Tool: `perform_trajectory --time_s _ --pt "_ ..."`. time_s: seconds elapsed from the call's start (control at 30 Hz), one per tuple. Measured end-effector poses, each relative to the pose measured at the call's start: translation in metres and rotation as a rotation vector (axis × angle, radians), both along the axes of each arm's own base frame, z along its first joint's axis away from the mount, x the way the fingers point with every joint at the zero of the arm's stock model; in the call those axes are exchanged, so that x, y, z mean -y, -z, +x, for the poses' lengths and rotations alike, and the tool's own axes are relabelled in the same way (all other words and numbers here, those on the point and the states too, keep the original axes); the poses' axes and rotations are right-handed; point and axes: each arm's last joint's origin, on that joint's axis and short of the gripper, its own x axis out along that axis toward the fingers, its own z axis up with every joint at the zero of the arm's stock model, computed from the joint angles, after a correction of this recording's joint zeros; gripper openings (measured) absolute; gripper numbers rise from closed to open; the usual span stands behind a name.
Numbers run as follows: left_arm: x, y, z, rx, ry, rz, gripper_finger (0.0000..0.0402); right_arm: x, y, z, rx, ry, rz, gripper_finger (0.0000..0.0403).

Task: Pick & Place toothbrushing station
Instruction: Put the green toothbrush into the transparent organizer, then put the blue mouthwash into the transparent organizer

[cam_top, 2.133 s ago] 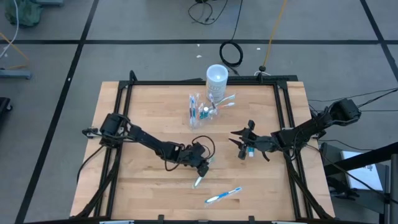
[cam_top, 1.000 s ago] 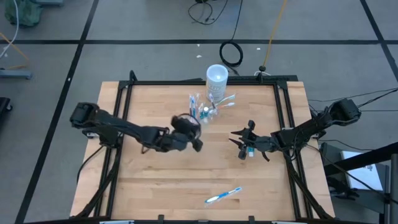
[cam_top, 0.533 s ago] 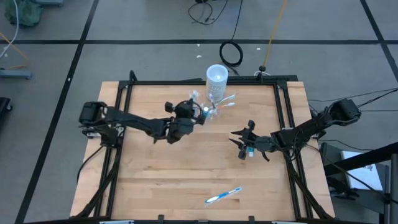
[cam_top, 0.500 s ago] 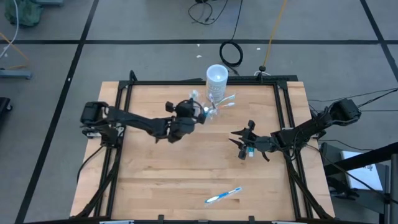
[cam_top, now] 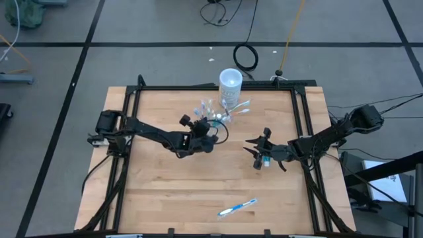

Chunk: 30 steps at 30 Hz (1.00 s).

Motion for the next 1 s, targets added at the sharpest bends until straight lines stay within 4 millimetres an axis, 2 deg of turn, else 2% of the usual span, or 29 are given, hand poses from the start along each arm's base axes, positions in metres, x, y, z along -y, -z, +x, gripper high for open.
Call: perform_trajectory --time_s 0.4,0.53,0.7,0.83,1.0 --pt "-0.003 0.002 0.001 -0.103 0.09 -0.017 0.0017 0.0 0.002 -0.001 -0.02 0.0 -0.006 0.0139" --pt "-0.005 0.003 0.002 -0.103 0.112 -0.046 0.0049 0.0 0.002 -0.001 -0.023 0.0 -0.007 0.0139" --pt "-0.006 0.003 0.002 -0.103 0.131 -0.067 0.0114 0.0 0.002 -0.001 -0.026 -0.011 -0.002 0.0139" --pt "0.001 -0.011 -0.001 -0.112 0.147 -0.023 0.0157 -0.003 0.003 0.0 -0.037 -0.092 0.037 0.0139" --pt "0.017 -0.05 -0.012 -0.021 0.191 0.002 0.0176 -0.007 0.004 0.0 -0.056 -0.217 0.101 0.0139"
